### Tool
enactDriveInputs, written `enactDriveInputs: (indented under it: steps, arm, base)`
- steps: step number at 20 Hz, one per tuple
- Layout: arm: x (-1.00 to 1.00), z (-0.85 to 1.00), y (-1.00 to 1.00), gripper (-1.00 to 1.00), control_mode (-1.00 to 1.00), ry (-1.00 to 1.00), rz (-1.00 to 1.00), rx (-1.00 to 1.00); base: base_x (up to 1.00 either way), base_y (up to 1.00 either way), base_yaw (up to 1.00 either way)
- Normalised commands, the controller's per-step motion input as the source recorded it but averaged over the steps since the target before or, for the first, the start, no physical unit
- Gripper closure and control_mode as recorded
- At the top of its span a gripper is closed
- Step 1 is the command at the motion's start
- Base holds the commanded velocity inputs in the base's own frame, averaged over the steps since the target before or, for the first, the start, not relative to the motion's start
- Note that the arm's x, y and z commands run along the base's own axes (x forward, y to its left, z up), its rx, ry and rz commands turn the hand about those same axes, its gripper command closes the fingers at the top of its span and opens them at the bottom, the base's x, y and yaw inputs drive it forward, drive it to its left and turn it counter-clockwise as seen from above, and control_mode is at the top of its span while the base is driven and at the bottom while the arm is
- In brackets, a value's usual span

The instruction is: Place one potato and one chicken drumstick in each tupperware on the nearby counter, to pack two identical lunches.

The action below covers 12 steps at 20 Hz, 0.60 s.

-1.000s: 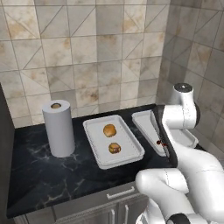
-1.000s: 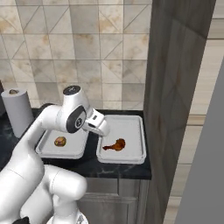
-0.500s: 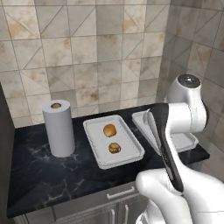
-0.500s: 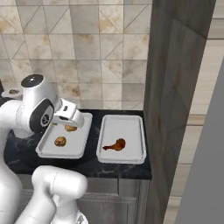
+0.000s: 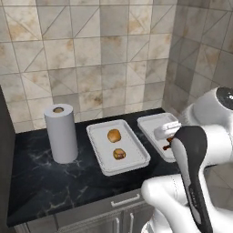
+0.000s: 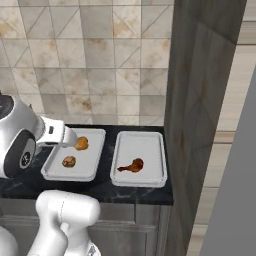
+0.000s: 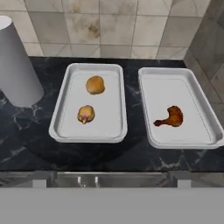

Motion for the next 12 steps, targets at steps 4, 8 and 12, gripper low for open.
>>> enactDriveInputs:
  steps: [4, 8, 12]
  arm:
    - [-0.65, 0.0, -0.14, -1.0, -1.0, -0.5, 0.0, 0.0]
    - [-0.31, 0.0, -0.06, -1.0, 1.0, -0.23, 0.0, 0.0]
    - [0.0, 0.0, 0.0, -1.0, 1.0, 0.0, 0.0, 0.0]
  base:
    - [0.0, 0.0, 0.0]
    - [-0.38, 0.0, 0.0]
    - [-0.94, 0.0, 0.0]
